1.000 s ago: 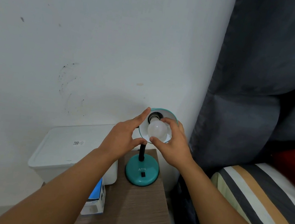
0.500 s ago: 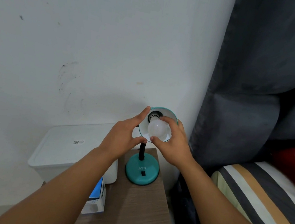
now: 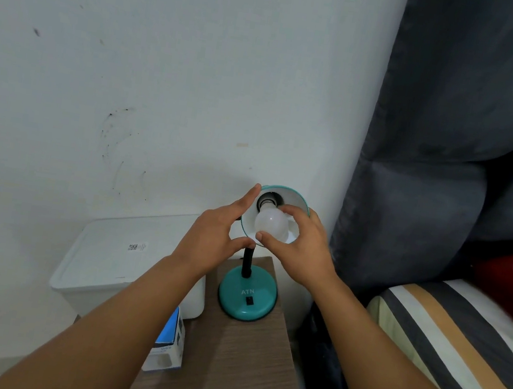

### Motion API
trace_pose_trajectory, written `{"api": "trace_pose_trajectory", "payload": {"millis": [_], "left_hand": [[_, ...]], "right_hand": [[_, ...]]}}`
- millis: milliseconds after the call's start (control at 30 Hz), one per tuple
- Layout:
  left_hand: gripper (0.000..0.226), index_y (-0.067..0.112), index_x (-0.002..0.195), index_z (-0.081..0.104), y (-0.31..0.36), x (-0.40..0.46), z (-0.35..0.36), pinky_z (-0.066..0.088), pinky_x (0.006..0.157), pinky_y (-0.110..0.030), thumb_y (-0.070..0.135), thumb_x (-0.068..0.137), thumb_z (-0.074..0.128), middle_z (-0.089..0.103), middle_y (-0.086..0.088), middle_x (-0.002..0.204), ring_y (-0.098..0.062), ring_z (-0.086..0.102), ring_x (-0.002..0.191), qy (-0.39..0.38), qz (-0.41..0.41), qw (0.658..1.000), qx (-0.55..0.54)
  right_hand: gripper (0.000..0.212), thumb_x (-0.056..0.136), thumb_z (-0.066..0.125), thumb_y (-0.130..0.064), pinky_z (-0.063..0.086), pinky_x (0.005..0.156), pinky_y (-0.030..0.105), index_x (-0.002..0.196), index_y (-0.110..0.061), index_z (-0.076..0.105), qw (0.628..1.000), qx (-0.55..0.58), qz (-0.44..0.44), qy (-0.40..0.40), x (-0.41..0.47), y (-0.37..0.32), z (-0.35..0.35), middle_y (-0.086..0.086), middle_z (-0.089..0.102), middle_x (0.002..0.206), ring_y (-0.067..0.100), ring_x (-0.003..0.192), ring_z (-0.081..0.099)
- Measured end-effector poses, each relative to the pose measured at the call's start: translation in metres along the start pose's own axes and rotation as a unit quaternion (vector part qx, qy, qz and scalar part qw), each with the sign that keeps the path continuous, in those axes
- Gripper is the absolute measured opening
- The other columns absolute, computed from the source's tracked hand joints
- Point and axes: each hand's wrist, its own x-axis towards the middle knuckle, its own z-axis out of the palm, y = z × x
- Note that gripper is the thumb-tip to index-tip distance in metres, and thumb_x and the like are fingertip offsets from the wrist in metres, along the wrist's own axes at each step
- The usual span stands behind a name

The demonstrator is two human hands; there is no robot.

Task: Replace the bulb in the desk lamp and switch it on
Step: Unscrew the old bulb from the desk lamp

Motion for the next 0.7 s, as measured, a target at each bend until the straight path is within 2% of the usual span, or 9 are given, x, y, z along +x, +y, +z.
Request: {"api": "trace_pose_trajectory", "payload": {"millis": [167, 267, 367, 433, 567, 633, 700], "left_hand": [[0.105, 0.057, 0.150, 0.008, 0.0017, -0.0003, -0.0007, 0.041, 0.100, -0.021, 0.031, 0.080, 0.082, 0.061, 0.002, 0.136, -0.016, 0.059, 0.121, 0.002, 0.005, 1.000, 0.003], [0.101, 0.058, 0.150, 0.009, 0.0016, -0.0002, -0.0008, 0.041, 0.097, -0.018, 0.036, 0.082, 0.080, 0.063, 0.005, 0.133, -0.014, 0.060, 0.116, 0.002, 0.006, 1.000, -0.004], [0.099, 0.059, 0.149, 0.008, 0.0024, -0.0002, -0.0013, 0.040, 0.094, -0.016, 0.039, 0.082, 0.079, 0.063, 0.005, 0.133, -0.014, 0.061, 0.113, 0.003, 0.006, 1.000, -0.005], [0.100, 0.058, 0.149, 0.009, 0.0027, -0.0001, -0.0013, 0.039, 0.096, -0.017, 0.036, 0.082, 0.080, 0.062, 0.003, 0.134, -0.015, 0.060, 0.117, 0.003, 0.004, 1.000, -0.008], [0.104, 0.056, 0.149, 0.010, 0.0018, -0.0009, -0.0015, 0.039, 0.096, -0.016, 0.029, 0.080, 0.083, 0.063, 0.004, 0.132, -0.015, 0.061, 0.113, 0.003, 0.010, 1.000, -0.006], [0.105, 0.057, 0.149, 0.009, 0.0020, -0.0011, -0.0017, 0.038, 0.096, -0.015, 0.029, 0.080, 0.083, 0.061, 0.005, 0.136, -0.014, 0.060, 0.115, 0.002, 0.011, 1.000, -0.006], [0.104, 0.058, 0.148, 0.008, 0.0022, -0.0010, -0.0017, 0.037, 0.096, -0.014, 0.030, 0.081, 0.082, 0.060, 0.006, 0.137, -0.013, 0.060, 0.116, 0.002, 0.008, 1.000, -0.009]], "right_hand": [[0.066, 0.073, 0.078, -0.043, 0.043, 0.105, 0.043, 0.132, -0.042, 0.048, 1.000, 0.013, -0.014, -0.016, -0.0003, 0.0015, -0.0041, -0.008, 0.044, 0.136, 0.018, 0.127, 0.042], [0.082, 0.067, 0.079, -0.055, 0.039, 0.101, 0.033, 0.137, -0.037, 0.041, 1.000, 0.011, -0.003, -0.013, -0.0032, 0.0019, -0.0028, -0.011, 0.043, 0.140, 0.013, 0.128, 0.039], [0.084, 0.061, 0.076, -0.068, 0.044, 0.099, 0.036, 0.131, -0.032, 0.046, 1.000, -0.017, 0.014, 0.001, -0.0029, 0.0012, 0.0013, -0.010, 0.048, 0.133, 0.015, 0.124, 0.044], [0.073, 0.066, 0.077, -0.062, 0.046, 0.097, 0.038, 0.127, -0.034, 0.050, 1.000, -0.025, 0.011, 0.012, -0.0024, 0.0002, 0.0020, -0.008, 0.049, 0.130, 0.018, 0.122, 0.046], [0.066, 0.074, 0.076, -0.038, 0.042, 0.106, 0.043, 0.133, -0.039, 0.048, 1.000, -0.021, -0.012, 0.010, -0.0033, -0.0014, -0.0014, -0.005, 0.044, 0.139, 0.021, 0.130, 0.039], [0.069, 0.074, 0.076, -0.036, 0.041, 0.107, 0.046, 0.136, -0.041, 0.046, 1.000, -0.018, -0.021, 0.008, -0.0056, -0.0009, -0.0026, -0.005, 0.042, 0.142, 0.021, 0.131, 0.037], [0.079, 0.072, 0.077, -0.044, 0.040, 0.108, 0.043, 0.140, -0.042, 0.039, 1.000, -0.015, -0.023, 0.000, -0.0073, 0.0003, -0.0024, -0.008, 0.040, 0.145, 0.019, 0.133, 0.036]]}}
